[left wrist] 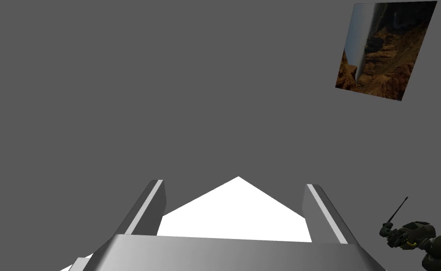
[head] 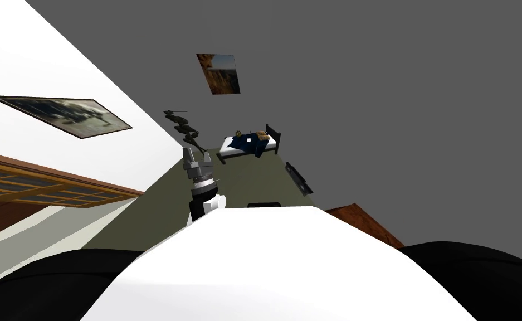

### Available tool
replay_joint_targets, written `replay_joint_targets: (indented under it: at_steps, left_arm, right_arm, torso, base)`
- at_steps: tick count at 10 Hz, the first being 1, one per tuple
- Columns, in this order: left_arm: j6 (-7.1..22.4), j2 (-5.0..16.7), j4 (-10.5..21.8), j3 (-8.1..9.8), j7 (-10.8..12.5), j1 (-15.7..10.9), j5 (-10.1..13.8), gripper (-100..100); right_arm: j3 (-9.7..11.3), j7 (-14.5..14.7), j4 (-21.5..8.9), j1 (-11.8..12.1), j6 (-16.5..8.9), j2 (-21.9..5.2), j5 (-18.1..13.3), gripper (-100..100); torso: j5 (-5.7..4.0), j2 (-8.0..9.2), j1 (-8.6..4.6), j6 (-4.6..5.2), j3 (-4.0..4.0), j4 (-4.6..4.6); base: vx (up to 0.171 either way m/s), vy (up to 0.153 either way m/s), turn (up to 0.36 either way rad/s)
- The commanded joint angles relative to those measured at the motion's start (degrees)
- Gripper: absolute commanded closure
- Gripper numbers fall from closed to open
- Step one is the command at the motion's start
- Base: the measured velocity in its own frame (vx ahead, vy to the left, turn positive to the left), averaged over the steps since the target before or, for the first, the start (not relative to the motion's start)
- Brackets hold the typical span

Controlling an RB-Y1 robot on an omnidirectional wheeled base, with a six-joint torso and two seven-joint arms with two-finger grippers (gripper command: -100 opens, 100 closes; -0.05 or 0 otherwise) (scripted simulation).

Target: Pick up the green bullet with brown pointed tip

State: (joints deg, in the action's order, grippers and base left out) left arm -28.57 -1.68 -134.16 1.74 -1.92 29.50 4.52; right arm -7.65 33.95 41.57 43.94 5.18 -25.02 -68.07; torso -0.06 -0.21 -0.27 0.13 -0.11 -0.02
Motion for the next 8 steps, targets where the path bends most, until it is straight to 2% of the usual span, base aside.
replay_joint_targets:
  at_steps: [1,3,4,5,6,7,8]
  left_arm:
    - [0.00,0.00,0.00,0.00,0.00,0.00,0.00,0]
    - [0.00,0.00,0.00,0.00,0.00,0.00,0.00,0]
    - [0.00,0.00,0.00,0.00,0.00,0.00,0.00,0]
    - [0.00,0.00,0.00,0.01,0.00,0.01,0.00,0]
    - [0.00,0.00,0.00,0.01,0.00,0.01,0.00,0]
    - [0.00,0.00,0.00,0.01,0.00,0.01,0.00,0]
    - [0.00,0.00,0.00,0.01,0.00,0.01,0.00,0]
  right_arm:
    - [-0.42,1.80,-2.09,-1.29,-0.58,0.19,-0.71,-100]
    - [0.80,2.80,-3.93,-2.94,-1.54,0.80,-1.35,-100]
    - [1.67,1.72,-3.10,-2.37,-1.62,0.12,-1.09,-100]
    - [2.01,1.32,-3.09,-2.42,-1.94,0.08,-1.10,0]
    - [2.63,1.60,-4.04,-4.04,-3.31,1.08,-0.85,-100]
    - [3.25,1.60,-4.04,-4.04,-3.31,1.08,-0.85,-100]
    - [2.63,1.60,-4.04,-4.04,-3.31,1.08,-0.85,-100]
  torso:
    - [0.00,0.00,0.00,0.00,0.00,0.00]
    - [-0.01,0.07,-0.05,-0.01,0.04,0.02]
    - [-0.01,0.10,0.04,0.03,0.06,0.02]
    - [0.01,0.01,0.09,0.07,0.01,0.00]
    - [0.02,-0.07,0.10,0.06,-0.04,-0.02]
    - [0.00,0.01,0.01,0.05,0.00,-0.01]
    - [-0.02,0.05,-0.06,0.06,0.03,0.00]
  base:
    - [-0.040,-0.033,0.280]
    - [-0.064,-0.023,0.260]
    - [-0.028,0.000,0.025]
    - [0.000,0.000,0.000]
    - [-0.047,-0.029,0.032]
    - [-0.056,-0.049,0.020]
    - [-0.026,-0.036,-0.001]
